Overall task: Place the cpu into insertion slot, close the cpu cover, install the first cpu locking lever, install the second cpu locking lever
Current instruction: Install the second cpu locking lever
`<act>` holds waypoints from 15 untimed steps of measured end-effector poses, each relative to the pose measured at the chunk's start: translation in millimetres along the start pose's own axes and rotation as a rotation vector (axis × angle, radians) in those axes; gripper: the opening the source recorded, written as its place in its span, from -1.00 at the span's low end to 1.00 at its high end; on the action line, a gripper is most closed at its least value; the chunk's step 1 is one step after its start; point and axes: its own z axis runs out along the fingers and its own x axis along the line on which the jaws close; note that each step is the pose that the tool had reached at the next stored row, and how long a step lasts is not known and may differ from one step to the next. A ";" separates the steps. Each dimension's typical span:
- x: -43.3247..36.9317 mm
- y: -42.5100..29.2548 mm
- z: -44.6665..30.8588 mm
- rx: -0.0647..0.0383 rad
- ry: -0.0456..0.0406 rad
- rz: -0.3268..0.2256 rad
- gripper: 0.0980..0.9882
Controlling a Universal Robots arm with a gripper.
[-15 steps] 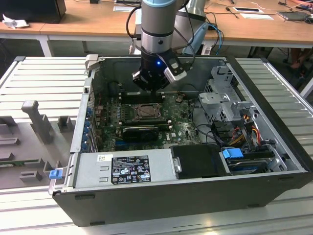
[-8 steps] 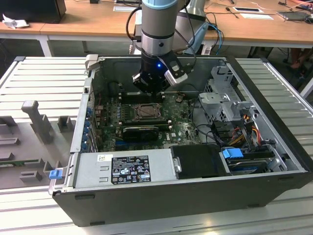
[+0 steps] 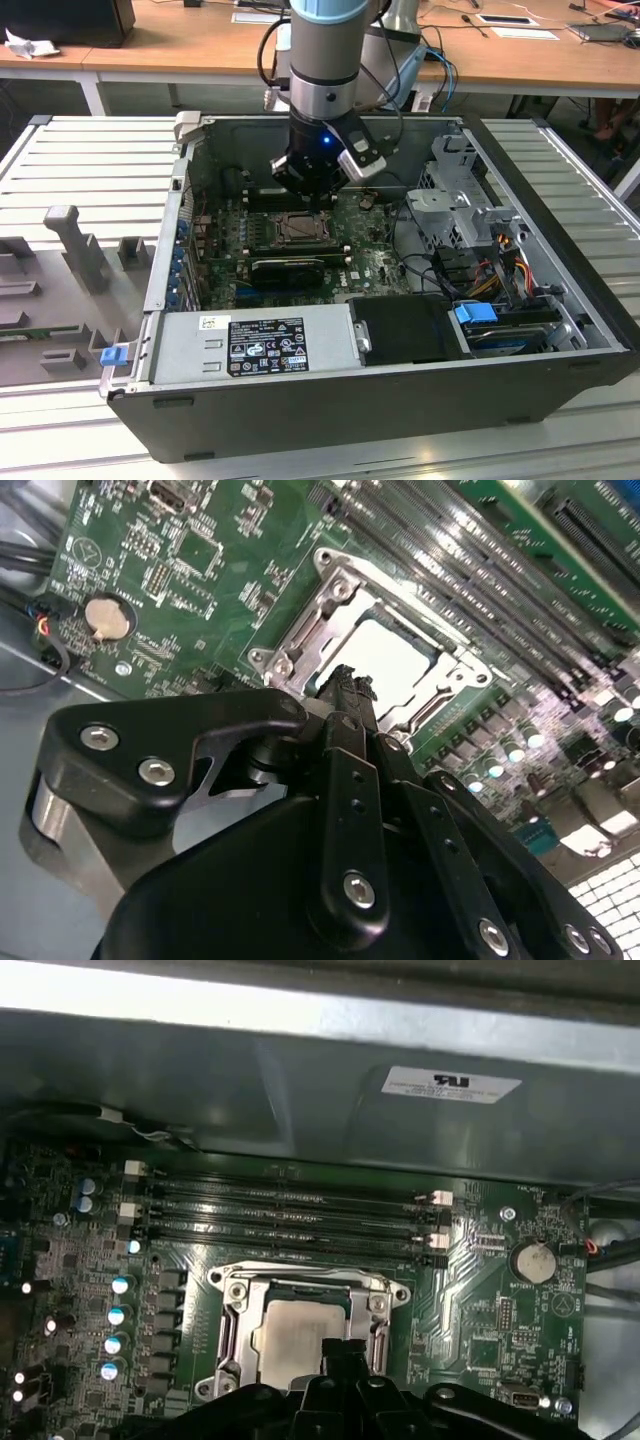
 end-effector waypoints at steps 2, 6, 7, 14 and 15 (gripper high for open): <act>0.3 -2.9 -0.2 0.000 0.0000 0.000 -0.98; 0.7 -7.4 -1.4 0.000 0.0001 0.000 -0.98; 0.7 -7.6 -3.5 0.000 -0.0001 0.000 -0.98; 0.8 -10.3 -15.0 -0.002 0.0001 0.000 -0.98; 1.0 -11.8 -15.1 -0.002 0.0002 0.000 -0.98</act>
